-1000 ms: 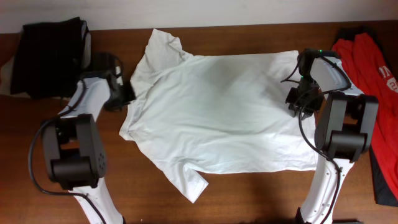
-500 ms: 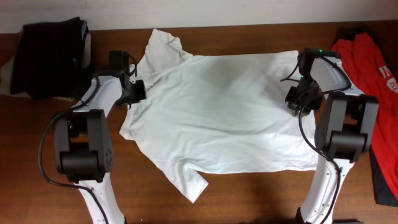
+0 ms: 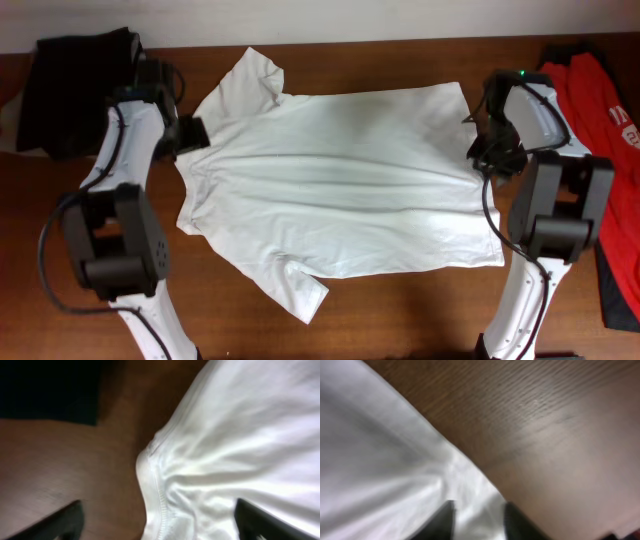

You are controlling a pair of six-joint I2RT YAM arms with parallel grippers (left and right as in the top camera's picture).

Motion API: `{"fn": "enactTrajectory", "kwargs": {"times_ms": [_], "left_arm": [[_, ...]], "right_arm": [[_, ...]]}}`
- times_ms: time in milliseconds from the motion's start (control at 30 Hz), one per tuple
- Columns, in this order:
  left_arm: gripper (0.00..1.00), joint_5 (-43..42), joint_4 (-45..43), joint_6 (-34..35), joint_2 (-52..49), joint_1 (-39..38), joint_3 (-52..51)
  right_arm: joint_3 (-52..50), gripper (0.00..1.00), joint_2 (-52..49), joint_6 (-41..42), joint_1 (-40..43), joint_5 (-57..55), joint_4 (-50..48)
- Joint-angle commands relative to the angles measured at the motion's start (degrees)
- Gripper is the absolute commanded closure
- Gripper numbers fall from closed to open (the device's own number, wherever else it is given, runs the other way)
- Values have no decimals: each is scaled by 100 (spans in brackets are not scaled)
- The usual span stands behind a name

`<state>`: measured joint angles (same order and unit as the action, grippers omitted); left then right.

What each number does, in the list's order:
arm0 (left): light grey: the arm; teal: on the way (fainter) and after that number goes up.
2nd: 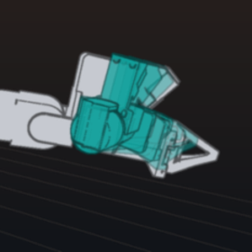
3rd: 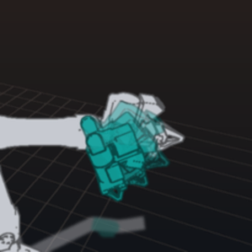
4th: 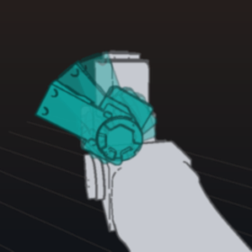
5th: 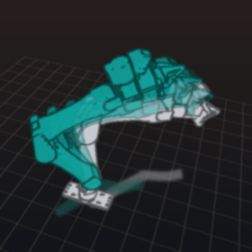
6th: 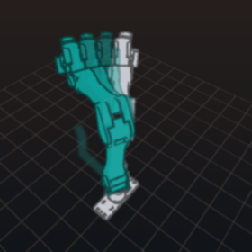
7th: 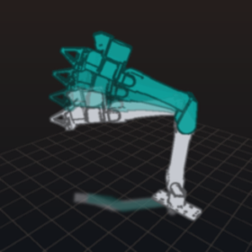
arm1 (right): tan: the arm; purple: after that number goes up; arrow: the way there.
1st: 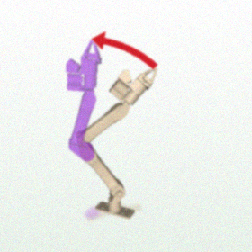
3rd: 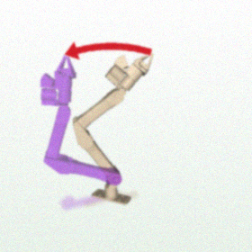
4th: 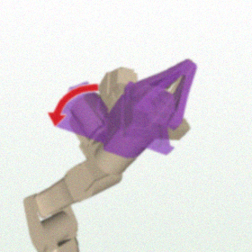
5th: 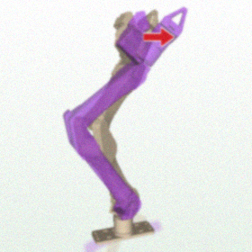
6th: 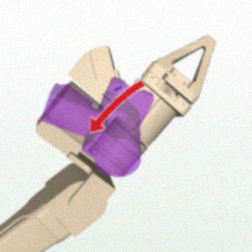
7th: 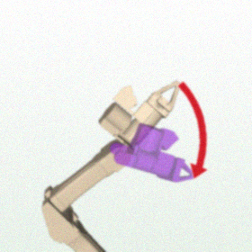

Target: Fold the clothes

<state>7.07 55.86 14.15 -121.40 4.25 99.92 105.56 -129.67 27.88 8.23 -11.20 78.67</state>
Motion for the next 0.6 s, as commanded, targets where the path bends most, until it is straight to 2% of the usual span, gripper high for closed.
{"fn": "enactTrajectory", "kwargs": {"times_ms": [0, 33, 67, 133, 300, 367, 433, 567], "left_arm": [[1, -387, 407, 15, 1067, -39, 391], [1, -448, 562, 20, 1329, -61, 391], [1, -433, 750, 122, 1663, -90, 391], [1, -439, 1071, 339, 2153, -101, 391], [1, -748, 1930, 466, 3049, -369, 387], [1, -800, 2402, 466, 3289, -951, 258], [1, -798, 2509, 474, 3407, -1556, -44], [1, -780, 2754, 975, 3467, -2769, -1075]], "right_arm": [[391, 30, 1145, 114, 42, -87, 457], [391, 14, 1502, 44, 42, -2, 588], [391, 1, 1843, -219, 42, 260, 634], [391, 1, 2433, -361, 42, 675, 857], [361, 1, 3530, -341, 39, 911, 1847], [4, 1, 4109, -363, -48, 1165, 1867], [-444, 1, 4527, -323, -195, 1169, 1814], [-1613, 1, 5167, -319, -387, 1163, 1462]]}}
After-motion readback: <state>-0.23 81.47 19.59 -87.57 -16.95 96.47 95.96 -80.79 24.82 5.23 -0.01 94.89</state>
